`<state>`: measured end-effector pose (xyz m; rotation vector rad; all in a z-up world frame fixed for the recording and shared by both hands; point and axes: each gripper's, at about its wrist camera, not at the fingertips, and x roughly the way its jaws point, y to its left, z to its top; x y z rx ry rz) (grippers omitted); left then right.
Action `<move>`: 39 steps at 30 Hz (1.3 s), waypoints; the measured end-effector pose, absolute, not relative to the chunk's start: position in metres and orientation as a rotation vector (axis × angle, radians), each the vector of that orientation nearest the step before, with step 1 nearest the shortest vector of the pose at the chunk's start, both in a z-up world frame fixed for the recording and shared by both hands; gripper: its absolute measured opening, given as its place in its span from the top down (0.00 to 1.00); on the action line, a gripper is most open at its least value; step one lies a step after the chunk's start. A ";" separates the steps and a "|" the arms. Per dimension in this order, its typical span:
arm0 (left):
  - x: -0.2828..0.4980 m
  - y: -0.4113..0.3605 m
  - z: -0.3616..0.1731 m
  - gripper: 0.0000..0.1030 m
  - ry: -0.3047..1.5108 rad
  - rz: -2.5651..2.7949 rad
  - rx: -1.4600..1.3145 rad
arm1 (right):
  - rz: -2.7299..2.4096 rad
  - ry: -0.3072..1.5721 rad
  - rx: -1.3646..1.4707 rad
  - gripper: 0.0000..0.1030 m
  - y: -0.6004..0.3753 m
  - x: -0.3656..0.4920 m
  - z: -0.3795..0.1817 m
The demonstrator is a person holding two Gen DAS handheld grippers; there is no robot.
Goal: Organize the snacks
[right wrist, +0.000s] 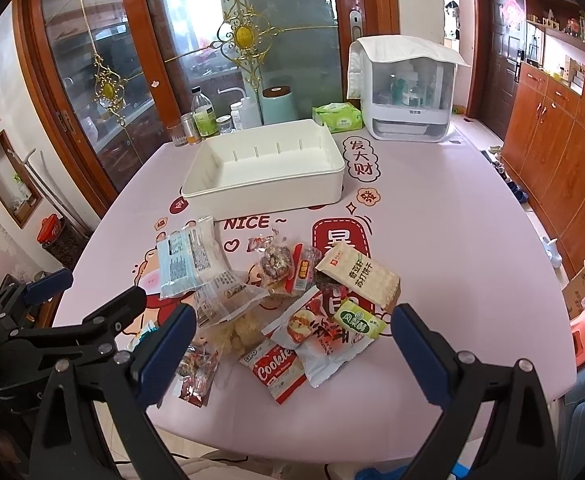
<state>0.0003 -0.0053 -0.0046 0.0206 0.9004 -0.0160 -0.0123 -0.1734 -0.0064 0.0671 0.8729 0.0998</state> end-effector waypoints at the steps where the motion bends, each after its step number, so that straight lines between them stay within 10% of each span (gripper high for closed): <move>1: 0.000 -0.005 -0.005 0.01 0.900 -0.016 0.020 | 0.103 0.871 0.067 0.04 -0.174 -0.013 -0.006; 39: 0.001 0.060 -0.029 0.01 1.034 0.231 -0.128 | 0.280 0.928 0.031 0.04 -0.162 0.015 -0.024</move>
